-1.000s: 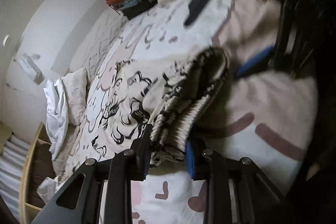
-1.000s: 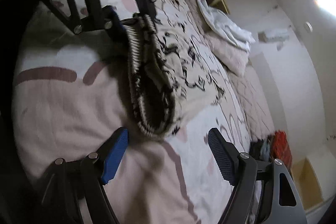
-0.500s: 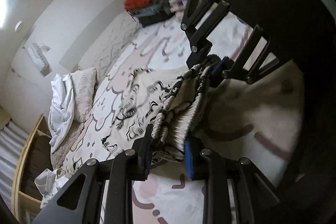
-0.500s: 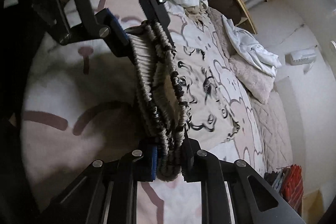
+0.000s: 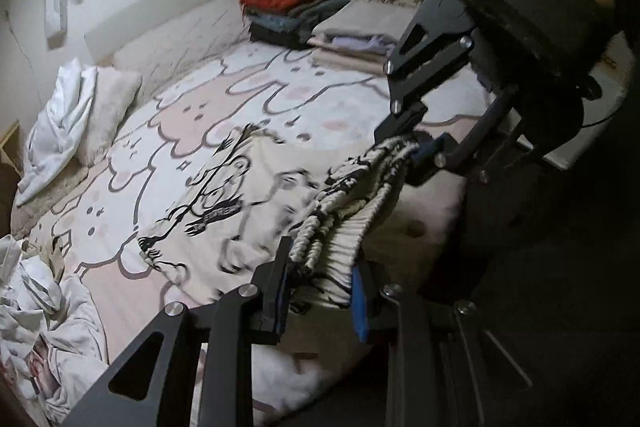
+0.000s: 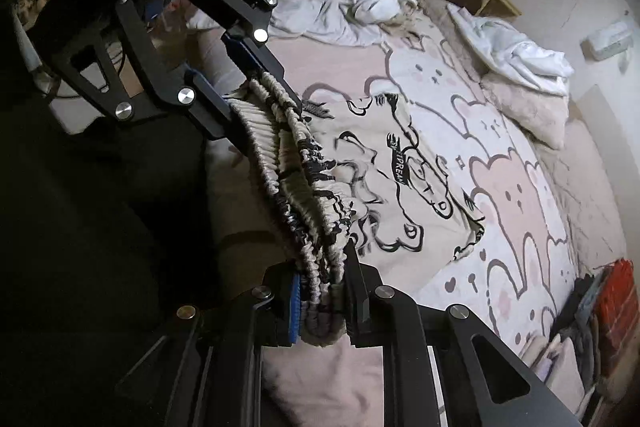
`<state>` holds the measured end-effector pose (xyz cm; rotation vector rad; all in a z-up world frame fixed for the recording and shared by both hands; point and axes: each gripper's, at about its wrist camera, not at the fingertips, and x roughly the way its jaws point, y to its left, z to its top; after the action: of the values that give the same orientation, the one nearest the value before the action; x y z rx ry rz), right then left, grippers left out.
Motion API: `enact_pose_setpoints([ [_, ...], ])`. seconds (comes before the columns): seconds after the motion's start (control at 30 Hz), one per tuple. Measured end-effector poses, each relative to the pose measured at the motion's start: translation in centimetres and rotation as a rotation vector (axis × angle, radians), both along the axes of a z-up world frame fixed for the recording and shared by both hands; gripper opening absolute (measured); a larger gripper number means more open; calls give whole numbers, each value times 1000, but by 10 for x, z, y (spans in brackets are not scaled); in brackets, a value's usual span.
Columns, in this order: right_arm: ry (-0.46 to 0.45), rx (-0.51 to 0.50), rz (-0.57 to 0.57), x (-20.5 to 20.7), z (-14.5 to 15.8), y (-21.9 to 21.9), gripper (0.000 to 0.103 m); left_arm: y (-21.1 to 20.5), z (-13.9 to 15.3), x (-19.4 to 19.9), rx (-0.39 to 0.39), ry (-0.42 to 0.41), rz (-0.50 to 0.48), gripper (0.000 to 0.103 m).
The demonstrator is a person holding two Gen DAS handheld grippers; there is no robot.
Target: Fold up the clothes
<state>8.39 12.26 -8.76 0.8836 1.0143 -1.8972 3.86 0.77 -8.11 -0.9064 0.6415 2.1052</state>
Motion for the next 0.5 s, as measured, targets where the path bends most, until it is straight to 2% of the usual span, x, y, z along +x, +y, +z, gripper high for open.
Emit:
enact_pose_setpoints([
  [0.13, 26, 19, -23, -48, -5, -6, 17, -5, -11, -53, -9, -70, 31, 25],
  [0.23, -13, 25, -51, -114, -5, -18, 17, -9, -19, -93, -16, -123, 54, 25],
  [0.5, -78, 75, -81, -225, -35, -43, 17, -19, -42, -199, -35, -263, 116, 25],
])
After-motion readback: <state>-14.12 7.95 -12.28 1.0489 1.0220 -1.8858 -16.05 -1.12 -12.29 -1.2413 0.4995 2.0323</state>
